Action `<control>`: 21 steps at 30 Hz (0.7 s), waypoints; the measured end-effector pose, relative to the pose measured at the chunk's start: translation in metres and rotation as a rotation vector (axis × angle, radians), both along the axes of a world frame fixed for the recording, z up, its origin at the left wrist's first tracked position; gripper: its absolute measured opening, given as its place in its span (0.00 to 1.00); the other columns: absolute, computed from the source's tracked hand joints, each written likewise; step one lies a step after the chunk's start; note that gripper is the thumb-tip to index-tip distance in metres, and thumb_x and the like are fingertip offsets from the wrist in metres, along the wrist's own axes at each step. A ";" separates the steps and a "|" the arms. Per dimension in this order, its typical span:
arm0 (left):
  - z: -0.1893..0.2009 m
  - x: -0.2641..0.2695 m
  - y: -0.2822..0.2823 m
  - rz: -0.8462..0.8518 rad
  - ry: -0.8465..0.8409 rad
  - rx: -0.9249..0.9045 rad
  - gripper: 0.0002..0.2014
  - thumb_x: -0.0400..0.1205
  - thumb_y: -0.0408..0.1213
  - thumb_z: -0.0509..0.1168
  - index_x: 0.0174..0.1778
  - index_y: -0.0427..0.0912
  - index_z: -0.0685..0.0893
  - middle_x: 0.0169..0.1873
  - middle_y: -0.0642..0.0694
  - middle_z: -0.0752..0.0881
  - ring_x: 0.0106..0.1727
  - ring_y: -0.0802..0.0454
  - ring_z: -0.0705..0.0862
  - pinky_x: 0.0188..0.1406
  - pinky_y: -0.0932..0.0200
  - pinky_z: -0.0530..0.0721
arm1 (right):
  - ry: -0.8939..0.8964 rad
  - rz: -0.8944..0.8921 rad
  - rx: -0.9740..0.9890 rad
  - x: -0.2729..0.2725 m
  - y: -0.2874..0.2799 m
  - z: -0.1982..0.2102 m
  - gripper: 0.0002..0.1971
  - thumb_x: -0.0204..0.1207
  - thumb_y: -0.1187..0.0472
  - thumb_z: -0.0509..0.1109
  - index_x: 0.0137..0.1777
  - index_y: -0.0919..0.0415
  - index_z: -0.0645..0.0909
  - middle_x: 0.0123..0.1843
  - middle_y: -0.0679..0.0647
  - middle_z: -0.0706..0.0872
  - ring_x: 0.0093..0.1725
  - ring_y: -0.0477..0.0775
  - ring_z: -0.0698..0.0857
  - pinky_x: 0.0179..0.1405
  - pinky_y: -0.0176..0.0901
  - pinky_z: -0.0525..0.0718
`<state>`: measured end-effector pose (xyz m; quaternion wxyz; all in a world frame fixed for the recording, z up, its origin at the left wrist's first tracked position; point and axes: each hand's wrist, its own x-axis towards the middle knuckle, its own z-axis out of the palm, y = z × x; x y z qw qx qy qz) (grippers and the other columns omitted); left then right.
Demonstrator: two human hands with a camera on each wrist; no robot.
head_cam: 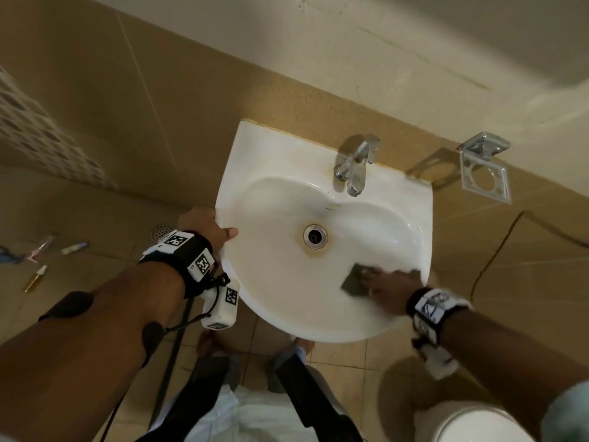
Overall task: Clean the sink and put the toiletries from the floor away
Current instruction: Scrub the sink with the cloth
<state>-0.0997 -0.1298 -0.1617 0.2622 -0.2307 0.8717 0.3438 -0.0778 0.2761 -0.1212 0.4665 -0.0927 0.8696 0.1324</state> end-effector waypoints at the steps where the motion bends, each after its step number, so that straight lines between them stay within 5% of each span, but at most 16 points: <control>1: 0.001 0.000 0.001 0.002 0.001 0.005 0.23 0.77 0.51 0.75 0.61 0.38 0.88 0.57 0.38 0.90 0.59 0.37 0.87 0.63 0.43 0.85 | -0.027 -0.062 -0.104 0.023 -0.017 0.007 0.26 0.87 0.45 0.46 0.85 0.31 0.51 0.87 0.40 0.55 0.81 0.59 0.70 0.83 0.61 0.59; 4: 0.006 0.000 0.001 -0.037 -0.013 -0.025 0.24 0.78 0.52 0.74 0.62 0.37 0.87 0.58 0.38 0.89 0.60 0.36 0.86 0.63 0.44 0.85 | -0.012 -0.186 -0.504 0.085 -0.105 0.012 0.24 0.89 0.38 0.44 0.84 0.32 0.56 0.84 0.32 0.56 0.74 0.48 0.73 0.77 0.56 0.67; 7: 0.006 -0.002 0.000 -0.033 -0.036 -0.006 0.24 0.78 0.53 0.74 0.60 0.38 0.86 0.57 0.39 0.89 0.59 0.36 0.87 0.61 0.43 0.86 | 0.132 -0.161 -0.610 0.116 -0.158 -0.007 0.31 0.84 0.32 0.35 0.83 0.35 0.62 0.85 0.40 0.66 0.68 0.58 0.77 0.61 0.53 0.75; 9: 0.006 -0.001 0.000 -0.008 -0.050 0.023 0.24 0.77 0.53 0.75 0.60 0.38 0.86 0.56 0.39 0.90 0.58 0.35 0.88 0.60 0.42 0.87 | 0.145 -0.071 -0.598 0.113 -0.145 -0.010 0.32 0.84 0.34 0.37 0.85 0.38 0.60 0.86 0.41 0.65 0.75 0.54 0.71 0.68 0.54 0.69; 11: 0.006 0.000 0.001 0.003 -0.040 0.021 0.24 0.75 0.53 0.76 0.58 0.38 0.87 0.54 0.38 0.90 0.56 0.35 0.89 0.58 0.42 0.89 | 0.128 0.043 -0.605 0.109 -0.104 0.001 0.35 0.81 0.31 0.34 0.85 0.37 0.59 0.87 0.39 0.62 0.83 0.45 0.62 0.82 0.58 0.53; 13: 0.008 0.001 0.001 0.019 -0.026 0.021 0.24 0.75 0.54 0.75 0.57 0.38 0.87 0.53 0.38 0.91 0.55 0.36 0.89 0.57 0.42 0.89 | 0.160 0.078 -0.522 0.093 -0.044 0.004 0.37 0.78 0.28 0.30 0.83 0.35 0.61 0.85 0.40 0.66 0.84 0.44 0.59 0.85 0.61 0.40; 17: 0.008 0.002 0.001 0.016 -0.025 0.007 0.24 0.77 0.53 0.75 0.60 0.39 0.87 0.56 0.40 0.90 0.58 0.37 0.88 0.62 0.43 0.87 | 0.360 -0.122 -0.393 0.058 0.045 0.008 0.33 0.85 0.35 0.35 0.77 0.42 0.72 0.78 0.45 0.78 0.83 0.46 0.65 0.85 0.44 0.42; 21: 0.004 0.004 0.002 0.075 -0.015 0.047 0.21 0.76 0.51 0.76 0.59 0.39 0.87 0.55 0.40 0.91 0.56 0.37 0.89 0.61 0.43 0.87 | 0.367 -0.053 -0.562 0.098 -0.014 0.004 0.23 0.88 0.43 0.45 0.79 0.40 0.71 0.76 0.41 0.78 0.78 0.46 0.70 0.80 0.38 0.52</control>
